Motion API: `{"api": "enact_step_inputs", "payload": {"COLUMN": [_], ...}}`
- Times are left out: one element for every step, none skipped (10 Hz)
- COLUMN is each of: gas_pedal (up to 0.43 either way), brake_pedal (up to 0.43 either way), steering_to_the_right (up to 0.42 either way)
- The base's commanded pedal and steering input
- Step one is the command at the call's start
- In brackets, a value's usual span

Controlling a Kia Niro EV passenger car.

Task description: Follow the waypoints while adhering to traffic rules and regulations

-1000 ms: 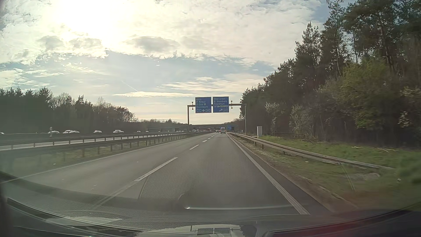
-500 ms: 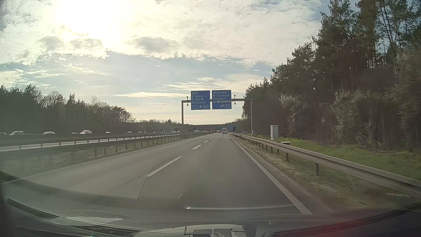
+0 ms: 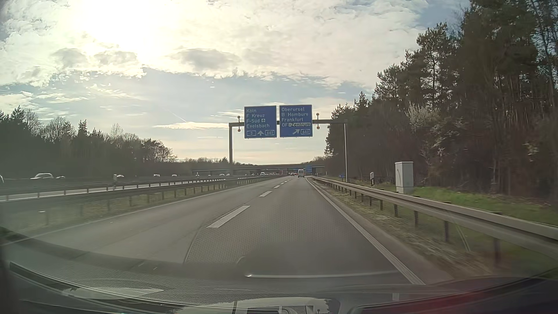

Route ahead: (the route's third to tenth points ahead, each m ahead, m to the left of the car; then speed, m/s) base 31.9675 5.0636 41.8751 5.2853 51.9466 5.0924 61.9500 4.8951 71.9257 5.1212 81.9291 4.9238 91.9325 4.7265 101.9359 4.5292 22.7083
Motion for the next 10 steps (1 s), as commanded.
{"api": "enact_step_inputs", "payload": {"gas_pedal": [0.11,0.11,0.11,0.11,0.11,0.11,0.11,0.11,0.11,0.11], "brake_pedal": [0.0,0.0,0.0,0.0,0.0,0.0,0.0,0.0,0.0,0.0], "steering_to_the_right": [-0.005,-0.005,-0.004,-0.002,-0.001,0.0,0.003,0.004,0.003,0.004]}}
